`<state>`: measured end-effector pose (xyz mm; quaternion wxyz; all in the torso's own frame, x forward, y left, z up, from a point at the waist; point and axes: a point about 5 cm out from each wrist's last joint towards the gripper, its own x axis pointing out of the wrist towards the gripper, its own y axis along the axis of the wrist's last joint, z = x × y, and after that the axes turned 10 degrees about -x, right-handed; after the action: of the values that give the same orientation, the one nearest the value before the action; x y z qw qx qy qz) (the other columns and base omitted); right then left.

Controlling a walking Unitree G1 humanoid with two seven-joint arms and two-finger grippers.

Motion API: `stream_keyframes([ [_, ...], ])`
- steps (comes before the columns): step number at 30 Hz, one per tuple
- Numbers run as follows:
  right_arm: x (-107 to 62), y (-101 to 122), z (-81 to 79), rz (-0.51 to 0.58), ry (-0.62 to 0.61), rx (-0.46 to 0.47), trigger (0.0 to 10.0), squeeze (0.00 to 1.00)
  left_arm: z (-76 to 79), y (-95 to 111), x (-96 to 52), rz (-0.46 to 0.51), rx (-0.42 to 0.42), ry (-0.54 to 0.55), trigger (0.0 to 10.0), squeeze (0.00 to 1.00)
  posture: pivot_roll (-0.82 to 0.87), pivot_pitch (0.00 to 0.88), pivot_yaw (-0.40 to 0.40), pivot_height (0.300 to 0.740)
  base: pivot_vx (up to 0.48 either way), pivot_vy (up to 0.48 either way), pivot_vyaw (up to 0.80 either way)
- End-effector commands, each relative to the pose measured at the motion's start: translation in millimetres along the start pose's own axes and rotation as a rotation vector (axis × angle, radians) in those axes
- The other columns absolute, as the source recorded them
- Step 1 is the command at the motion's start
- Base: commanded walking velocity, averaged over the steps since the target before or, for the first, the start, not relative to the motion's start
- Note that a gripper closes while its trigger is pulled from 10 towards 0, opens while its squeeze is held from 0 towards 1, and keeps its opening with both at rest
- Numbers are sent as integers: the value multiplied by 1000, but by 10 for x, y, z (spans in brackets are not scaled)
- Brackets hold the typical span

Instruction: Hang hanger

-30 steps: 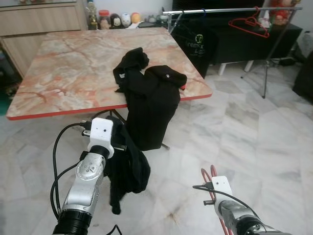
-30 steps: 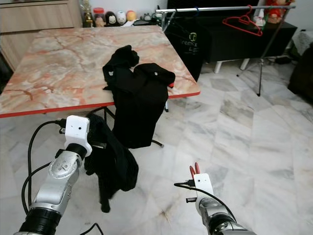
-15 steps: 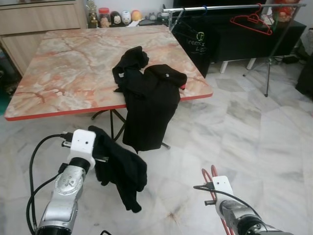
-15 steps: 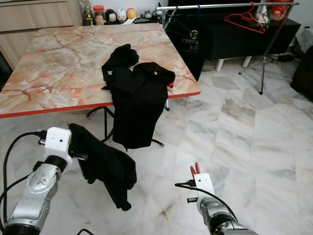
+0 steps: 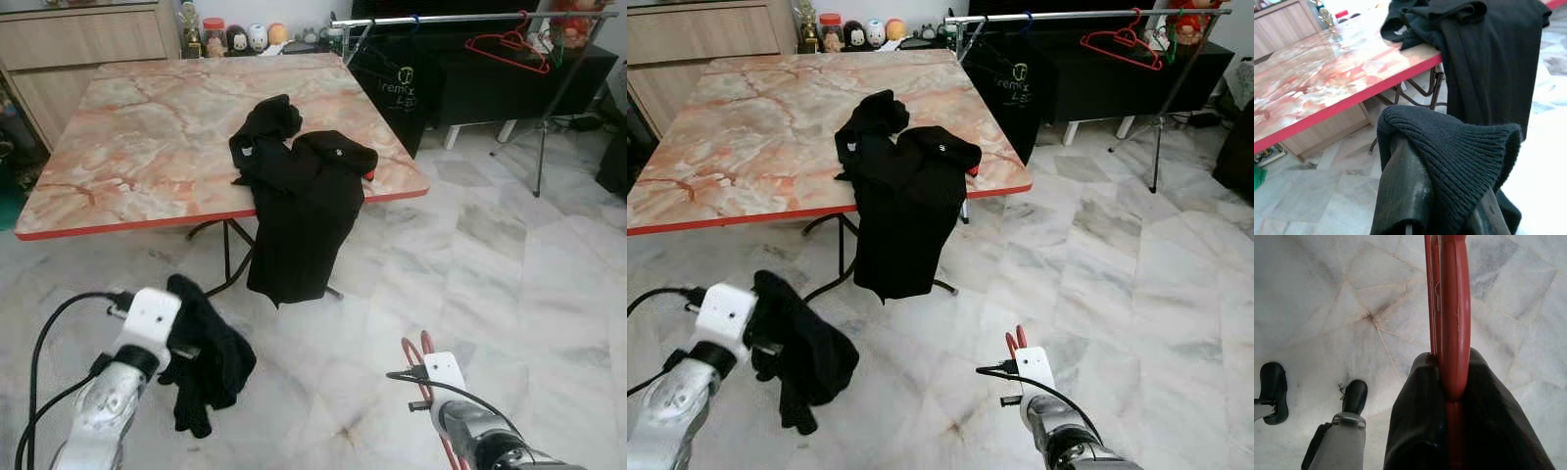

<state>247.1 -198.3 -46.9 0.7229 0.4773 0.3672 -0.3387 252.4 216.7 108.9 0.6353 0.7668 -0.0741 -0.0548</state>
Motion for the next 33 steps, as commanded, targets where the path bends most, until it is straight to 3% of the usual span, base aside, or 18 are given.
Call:
stream_keyframes([
  [1,-2,14,23,8,-4,-8,10000,0,0,116,18,48,-1,7,10000,0,69,0,-62,740,0,0,0],
  [4,-2,11,24,-1,3,-31,10000,0,62,156,68,68,-54,30,10000,0,69,0,-62,740,0,0,0],
  [8,-3,13,25,-1,5,-40,10000,0,79,167,93,71,-53,30,10000,0,69,0,-62,740,0,0,0],
  [21,-4,21,29,-7,5,-43,10000,0,51,241,150,89,-86,74,10000,0,61,0,-68,740,296,0,493],
  [33,-5,30,28,-6,4,-38,10000,0,85,286,193,104,-101,74,10000,0,61,0,-69,740,333,0,0],
])
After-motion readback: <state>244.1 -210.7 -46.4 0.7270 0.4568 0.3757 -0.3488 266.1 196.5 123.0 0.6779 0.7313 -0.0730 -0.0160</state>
